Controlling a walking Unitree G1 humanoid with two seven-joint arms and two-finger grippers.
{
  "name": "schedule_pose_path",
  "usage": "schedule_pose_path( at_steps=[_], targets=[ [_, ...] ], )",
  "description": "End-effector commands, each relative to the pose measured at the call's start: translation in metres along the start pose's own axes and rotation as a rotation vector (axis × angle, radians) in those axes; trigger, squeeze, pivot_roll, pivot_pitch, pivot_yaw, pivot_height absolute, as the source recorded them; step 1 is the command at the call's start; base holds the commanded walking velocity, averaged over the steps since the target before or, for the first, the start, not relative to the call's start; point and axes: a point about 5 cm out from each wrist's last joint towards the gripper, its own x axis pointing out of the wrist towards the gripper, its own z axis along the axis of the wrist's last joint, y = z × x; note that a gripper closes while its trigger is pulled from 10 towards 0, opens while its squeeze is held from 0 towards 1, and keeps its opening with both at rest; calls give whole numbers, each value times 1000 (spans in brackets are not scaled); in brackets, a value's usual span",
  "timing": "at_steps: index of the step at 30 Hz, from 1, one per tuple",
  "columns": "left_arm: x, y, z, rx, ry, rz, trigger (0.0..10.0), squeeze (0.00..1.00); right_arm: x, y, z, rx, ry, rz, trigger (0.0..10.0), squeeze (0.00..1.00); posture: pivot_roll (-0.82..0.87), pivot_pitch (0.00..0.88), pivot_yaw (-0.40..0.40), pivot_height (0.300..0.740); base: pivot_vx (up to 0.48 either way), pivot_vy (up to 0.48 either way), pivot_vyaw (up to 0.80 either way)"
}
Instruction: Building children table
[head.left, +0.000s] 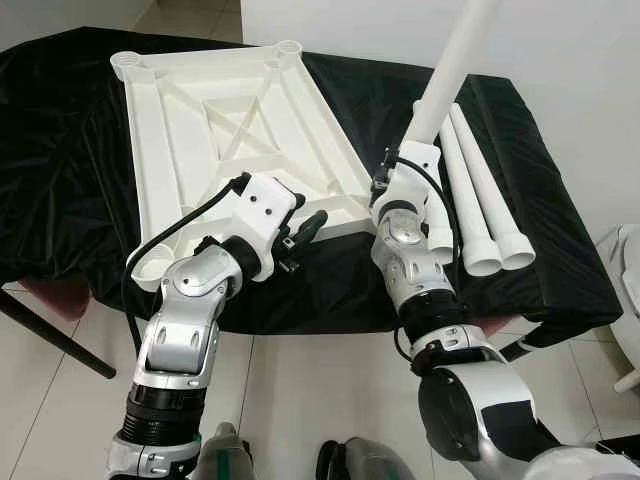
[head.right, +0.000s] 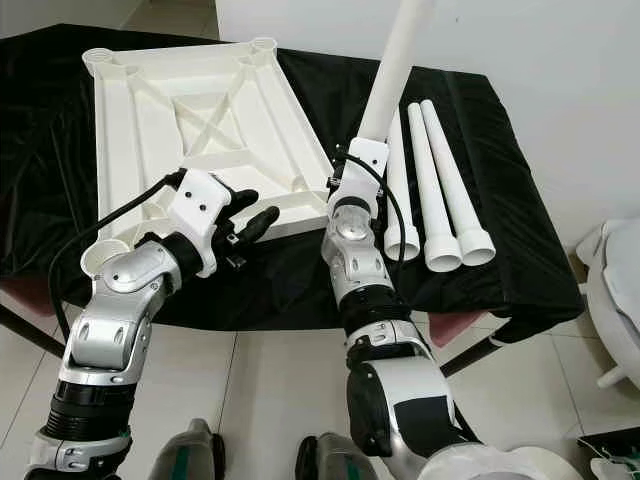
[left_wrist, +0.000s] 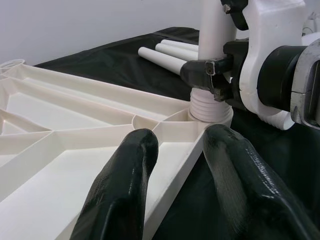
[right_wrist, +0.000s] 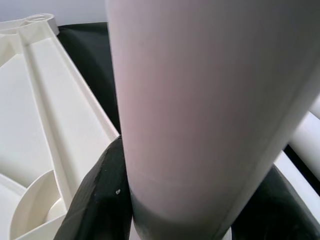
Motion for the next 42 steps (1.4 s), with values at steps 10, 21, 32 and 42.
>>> schedule_pose_path(
  at_steps=[10, 21, 32, 42],
  targets=[
    [0, 8, 5, 25, -17, 150, 10000, 0, -4, -1, -19, 6, 59, -116, 10000, 0, 82, 36, -68, 740, 0, 0, 0],
    [-2, 9, 5, 27, -15, 158, 10000, 0, -3, 1, -14, 19, -3, -29, 10000, 1000, 84, 37, -72, 740, 0, 0, 0],
    [0, 10, 6, 27, -23, 160, 10000, 0, 2, -2, -11, -35, -71, 203, 10000, 0, 77, 30, -75, 740, 0, 0, 0],
    [1, 10, 7, 30, -26, 163, 10000, 0, 16, -31, -10, -126, -54, 392, 10000, 0, 74, 27, -74, 740, 0, 0, 0]
  ],
)
